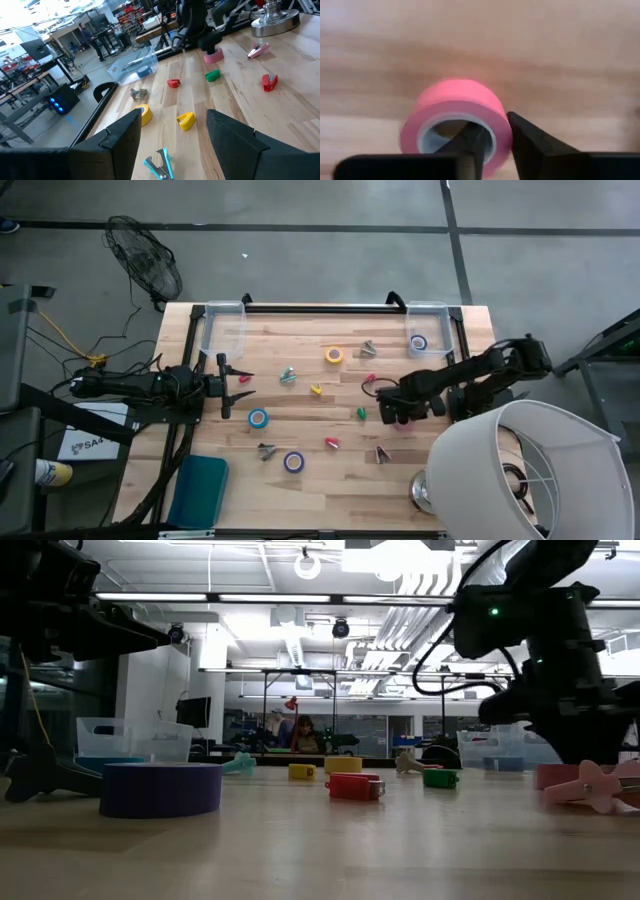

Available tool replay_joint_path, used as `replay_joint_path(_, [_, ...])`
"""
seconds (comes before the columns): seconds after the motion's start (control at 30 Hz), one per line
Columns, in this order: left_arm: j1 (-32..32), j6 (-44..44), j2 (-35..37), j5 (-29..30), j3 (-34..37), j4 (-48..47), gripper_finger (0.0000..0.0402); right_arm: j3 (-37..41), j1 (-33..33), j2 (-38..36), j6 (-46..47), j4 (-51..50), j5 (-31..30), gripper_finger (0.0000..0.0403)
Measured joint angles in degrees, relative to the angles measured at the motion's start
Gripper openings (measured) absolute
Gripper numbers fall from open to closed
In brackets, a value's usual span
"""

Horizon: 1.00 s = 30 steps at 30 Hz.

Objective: Pick and place Stapler, Stapler remover, tape
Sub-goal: Put the pink tape into the right transparent bin

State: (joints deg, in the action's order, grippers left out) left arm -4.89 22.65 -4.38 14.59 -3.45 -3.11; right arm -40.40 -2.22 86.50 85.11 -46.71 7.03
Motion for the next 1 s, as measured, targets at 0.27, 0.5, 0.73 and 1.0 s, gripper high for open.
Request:
replay_joint_path(0.27, [0.00,0.01,0.00,0.00,0.00,0.00,0.0221,-0.04,4.83,-2.72,-5.46,5.62,-1.82,0.0032])
replay_joint_path(0.5, [-0.01,0.01,0.00,0.00,-0.02,0.00,0.0221,-0.25,11.79,-5.87,-9.46,14.08,-7.40,0.0034])
replay_joint_path(0.73, [0.00,0.01,0.00,0.00,0.00,0.00,0.0221,-7.04,20.21,-6.01,-19.34,14.22,-14.93,0.0033])
replay_joint_path(1.0, [0.01,0.00,0.00,0.00,0.00,0.00,0.0221,-16.84,29.69,-6.01,-25.77,1.96,-27.33,0.0034])
